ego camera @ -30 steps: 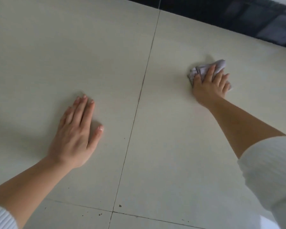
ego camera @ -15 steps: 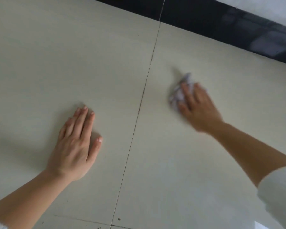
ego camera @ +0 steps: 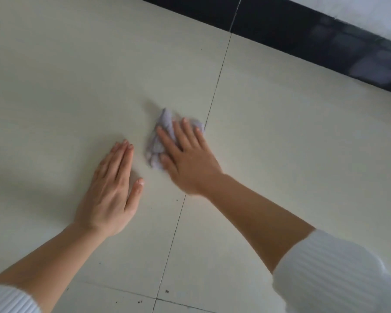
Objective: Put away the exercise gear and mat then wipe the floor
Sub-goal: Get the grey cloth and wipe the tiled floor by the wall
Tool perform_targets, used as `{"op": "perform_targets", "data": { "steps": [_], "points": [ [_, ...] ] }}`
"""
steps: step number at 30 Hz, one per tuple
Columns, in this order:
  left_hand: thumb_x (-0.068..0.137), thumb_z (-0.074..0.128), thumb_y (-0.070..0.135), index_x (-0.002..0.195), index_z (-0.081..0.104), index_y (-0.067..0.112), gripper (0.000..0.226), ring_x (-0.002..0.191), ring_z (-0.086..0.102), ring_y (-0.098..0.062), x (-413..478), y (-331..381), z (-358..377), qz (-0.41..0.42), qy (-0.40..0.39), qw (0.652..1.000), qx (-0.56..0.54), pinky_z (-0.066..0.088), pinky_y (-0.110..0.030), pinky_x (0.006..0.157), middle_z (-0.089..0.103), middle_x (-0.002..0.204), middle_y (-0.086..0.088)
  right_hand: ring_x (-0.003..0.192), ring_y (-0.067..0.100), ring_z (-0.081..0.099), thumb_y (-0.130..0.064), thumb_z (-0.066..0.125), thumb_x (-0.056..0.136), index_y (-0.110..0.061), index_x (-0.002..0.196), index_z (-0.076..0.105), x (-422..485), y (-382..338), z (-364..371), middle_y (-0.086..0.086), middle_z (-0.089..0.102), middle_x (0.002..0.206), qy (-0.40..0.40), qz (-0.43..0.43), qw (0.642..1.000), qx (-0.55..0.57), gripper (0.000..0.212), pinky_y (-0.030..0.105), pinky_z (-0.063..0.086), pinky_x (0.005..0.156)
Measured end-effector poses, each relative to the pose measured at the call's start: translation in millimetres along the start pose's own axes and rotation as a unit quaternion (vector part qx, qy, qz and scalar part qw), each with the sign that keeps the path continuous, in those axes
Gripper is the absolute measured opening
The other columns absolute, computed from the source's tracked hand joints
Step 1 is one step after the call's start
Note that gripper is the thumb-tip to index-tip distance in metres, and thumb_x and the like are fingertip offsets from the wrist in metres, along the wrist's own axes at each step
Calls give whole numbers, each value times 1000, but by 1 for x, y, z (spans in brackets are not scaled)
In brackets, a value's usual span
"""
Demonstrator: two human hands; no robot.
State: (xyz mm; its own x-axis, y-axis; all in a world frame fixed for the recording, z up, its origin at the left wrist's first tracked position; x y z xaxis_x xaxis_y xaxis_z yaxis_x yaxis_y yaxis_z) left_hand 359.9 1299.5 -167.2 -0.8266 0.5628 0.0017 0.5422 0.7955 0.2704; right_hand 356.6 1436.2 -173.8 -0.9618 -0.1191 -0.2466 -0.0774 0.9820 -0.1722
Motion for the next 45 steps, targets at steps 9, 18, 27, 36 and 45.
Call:
{"op": "perform_targets", "data": {
  "steps": [9, 18, 27, 36, 45],
  "points": [
    [94, 28, 34, 139, 32, -11, 64, 140, 26, -35, 0, 1, -2, 15, 16, 1000, 4, 16, -39, 116, 30, 148, -26, 145, 35, 16, -52, 1, 99, -15, 151, 20, -95, 133, 6, 15, 20, 156, 7, -37, 993, -108, 67, 45, 12, 117],
    [93, 25, 38, 138, 30, -14, 69, 139, 25, -38, 1, 3, 2, 19, 5, 999, 39, 11, -36, 117, 29, 147, -30, 146, 26, -18, -48, 14, 101, -27, 152, -6, -117, 71, 21, 6, -13, 160, 71, 320, 938, 109, 59, 41, -14, 117],
    [90, 10, 50, 146, 16, -7, 80, 145, 9, -34, -15, -4, 13, 0, -49, 997, 67, 8, -43, 118, 13, 154, -24, 147, 23, 11, -47, 25, 99, -27, 151, 17, -201, -79, 65, 1, 17, 158, -16, -95, 995, -28, 56, 40, 6, 116],
    [80, -1, 62, 149, 0, 2, 91, 146, -9, -24, -79, -5, 16, -3, -128, 990, 51, -4, -33, 117, -6, 158, -15, 148, 22, -11, -55, 2, 96, -27, 151, -11, -248, 107, 47, 6, -8, 161, 14, 365, 929, 56, 63, 38, -6, 120],
    [98, 29, 41, 148, -2, -1, 72, 145, -11, -28, -90, -3, 14, -27, -170, 983, 62, -5, -38, 118, -9, 157, -19, 148, 29, 1, -42, 19, 102, -16, 153, 9, -278, -96, 73, 8, 10, 159, 29, 88, 995, 23, 58, 46, 12, 118]
  ]
}}
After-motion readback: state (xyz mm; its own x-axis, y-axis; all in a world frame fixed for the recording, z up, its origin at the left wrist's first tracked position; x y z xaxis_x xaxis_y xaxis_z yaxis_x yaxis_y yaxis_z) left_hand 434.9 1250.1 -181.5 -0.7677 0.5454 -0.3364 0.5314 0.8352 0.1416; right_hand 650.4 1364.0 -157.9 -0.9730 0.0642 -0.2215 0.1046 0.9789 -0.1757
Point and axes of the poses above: each hand's wrist, its own x-axis towards the middle knuckle, its own z-axis out of the palm, y = z × x, the point moved 9 cm from there along x, towards the middle knuckle
